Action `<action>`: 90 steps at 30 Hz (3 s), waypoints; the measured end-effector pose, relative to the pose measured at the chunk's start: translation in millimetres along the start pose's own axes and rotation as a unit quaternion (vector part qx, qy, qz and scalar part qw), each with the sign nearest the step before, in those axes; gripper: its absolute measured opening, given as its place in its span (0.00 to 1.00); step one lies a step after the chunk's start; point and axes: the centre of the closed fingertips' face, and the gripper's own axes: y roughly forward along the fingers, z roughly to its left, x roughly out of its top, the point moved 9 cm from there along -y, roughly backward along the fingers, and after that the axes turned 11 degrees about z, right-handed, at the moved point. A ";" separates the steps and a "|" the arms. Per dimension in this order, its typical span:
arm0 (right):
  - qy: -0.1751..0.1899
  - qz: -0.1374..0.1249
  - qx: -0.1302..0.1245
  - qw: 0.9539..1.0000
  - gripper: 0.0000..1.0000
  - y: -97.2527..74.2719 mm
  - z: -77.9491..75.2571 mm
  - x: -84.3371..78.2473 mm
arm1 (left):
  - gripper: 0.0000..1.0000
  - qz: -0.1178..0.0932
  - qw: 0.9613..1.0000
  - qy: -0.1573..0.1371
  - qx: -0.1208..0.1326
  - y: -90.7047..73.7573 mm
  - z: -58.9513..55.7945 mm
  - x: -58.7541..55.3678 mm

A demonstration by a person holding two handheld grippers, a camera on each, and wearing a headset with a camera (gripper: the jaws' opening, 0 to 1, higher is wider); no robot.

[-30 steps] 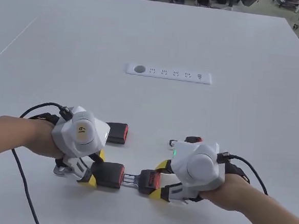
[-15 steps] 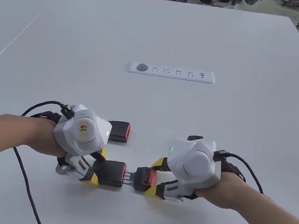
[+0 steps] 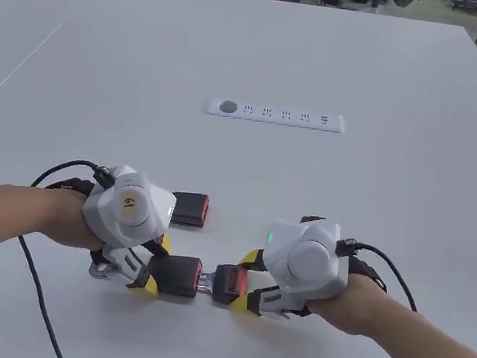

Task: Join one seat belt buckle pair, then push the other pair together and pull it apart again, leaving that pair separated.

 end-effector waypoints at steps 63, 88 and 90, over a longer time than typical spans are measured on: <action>0.010 0.019 -0.011 1.000 0.28 9.4 5.2 15.2 | 0.30 0.019 1.000 0.024 0.005 0.5 0.0 6.4; 0.006 0.020 -0.002 1.000 0.29 -2.4 1.2 -2.2 | 0.31 0.027 0.999 0.017 0.000 0.0 2.2 7.3; 0.006 0.021 -0.003 1.000 0.29 -3.3 1.2 -4.1 | 0.31 0.027 1.000 0.016 0.000 0.2 2.4 7.4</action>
